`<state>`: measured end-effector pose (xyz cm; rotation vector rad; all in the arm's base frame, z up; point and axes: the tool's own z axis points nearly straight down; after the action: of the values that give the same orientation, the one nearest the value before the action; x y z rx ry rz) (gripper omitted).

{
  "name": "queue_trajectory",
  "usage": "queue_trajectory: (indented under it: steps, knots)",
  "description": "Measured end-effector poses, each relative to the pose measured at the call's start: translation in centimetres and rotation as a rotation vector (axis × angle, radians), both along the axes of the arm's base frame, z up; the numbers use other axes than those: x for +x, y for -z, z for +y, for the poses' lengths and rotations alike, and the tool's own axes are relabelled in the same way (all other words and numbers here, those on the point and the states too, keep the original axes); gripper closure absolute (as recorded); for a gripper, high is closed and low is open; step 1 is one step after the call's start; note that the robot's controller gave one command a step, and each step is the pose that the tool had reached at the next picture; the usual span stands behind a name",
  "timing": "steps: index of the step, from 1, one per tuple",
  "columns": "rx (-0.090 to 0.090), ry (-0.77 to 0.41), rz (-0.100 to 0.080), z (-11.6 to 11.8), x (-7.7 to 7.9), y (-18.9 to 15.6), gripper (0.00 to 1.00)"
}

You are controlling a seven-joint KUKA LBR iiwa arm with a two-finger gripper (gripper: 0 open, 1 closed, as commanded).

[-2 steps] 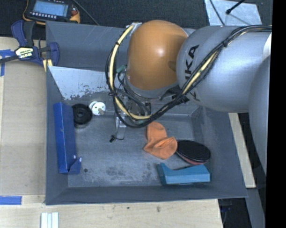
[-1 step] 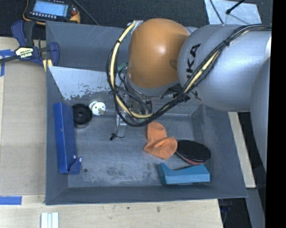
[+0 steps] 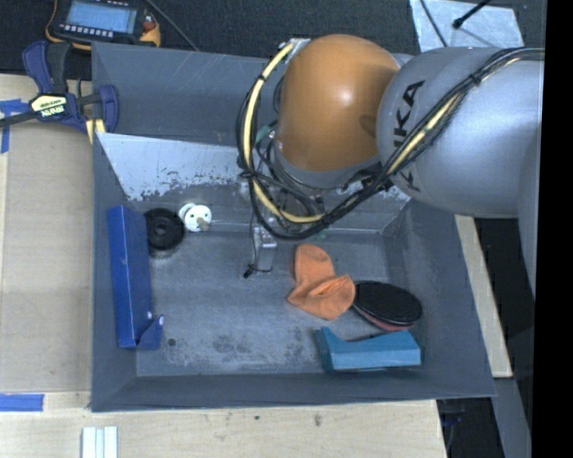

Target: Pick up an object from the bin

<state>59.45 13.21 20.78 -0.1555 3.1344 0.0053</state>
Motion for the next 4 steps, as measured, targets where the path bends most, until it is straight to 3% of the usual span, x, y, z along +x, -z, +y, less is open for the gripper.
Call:
queue_trajectory:
  steps: [1,2,3,4]
  knots:
    - [-0.004,-0.045,-0.003,-4.3,2.6,1.3,0.00]
    - [-0.003,-0.101,-0.001,-7.7,-1.1,3.8,0.00]
    - [-0.003,0.046,0.001,-9.9,-0.4,6.8,1.00]
    - [-0.003,0.047,0.001,-9.9,-0.4,6.8,0.00]
